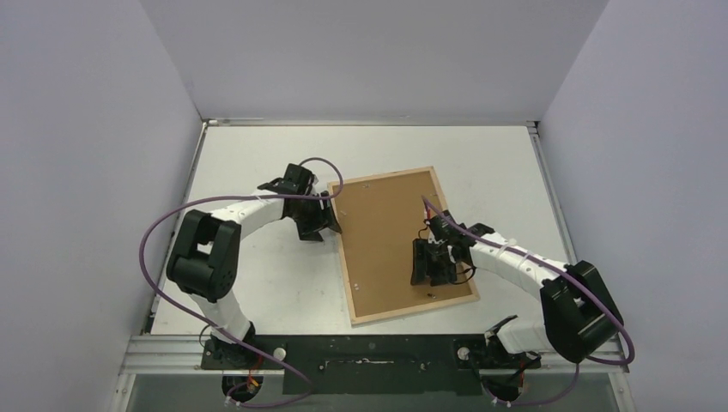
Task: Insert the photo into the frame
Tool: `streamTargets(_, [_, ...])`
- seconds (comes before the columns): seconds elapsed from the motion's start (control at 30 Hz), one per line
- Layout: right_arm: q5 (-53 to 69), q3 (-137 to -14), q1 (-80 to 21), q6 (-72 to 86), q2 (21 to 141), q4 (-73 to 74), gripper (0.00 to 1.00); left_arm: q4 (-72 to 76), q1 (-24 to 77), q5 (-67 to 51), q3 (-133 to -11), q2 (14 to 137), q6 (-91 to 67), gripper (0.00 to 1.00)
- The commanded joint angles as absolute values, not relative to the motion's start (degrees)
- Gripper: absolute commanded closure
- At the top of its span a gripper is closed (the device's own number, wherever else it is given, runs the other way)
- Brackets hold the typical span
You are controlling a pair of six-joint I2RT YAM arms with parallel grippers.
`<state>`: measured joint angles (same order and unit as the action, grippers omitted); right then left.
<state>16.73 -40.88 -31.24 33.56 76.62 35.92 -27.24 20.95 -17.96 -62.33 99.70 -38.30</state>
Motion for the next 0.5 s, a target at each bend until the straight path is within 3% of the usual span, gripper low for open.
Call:
streamTargets(0.0, [15.6, -39.2, -32.2, 32.6, 77.1, 35.1, 0.45, -24.5, 21.5, -18.6, -61.3, 100.4, -38.7, 0.41])
streamTargets(0.27, [16.3, -37.7, -33.9, 30.8, 75.9, 38.4, 0.45, -18.8, 23.1, -23.0, -60.3, 103.2, -40.2, 0.41])
streamTargets(0.47, [19.1, -37.8, -34.6, 29.7, 74.0, 40.7, 0.45, -19.7, 24.1, -20.8, -61.6, 105.2, -41.8, 0.5])
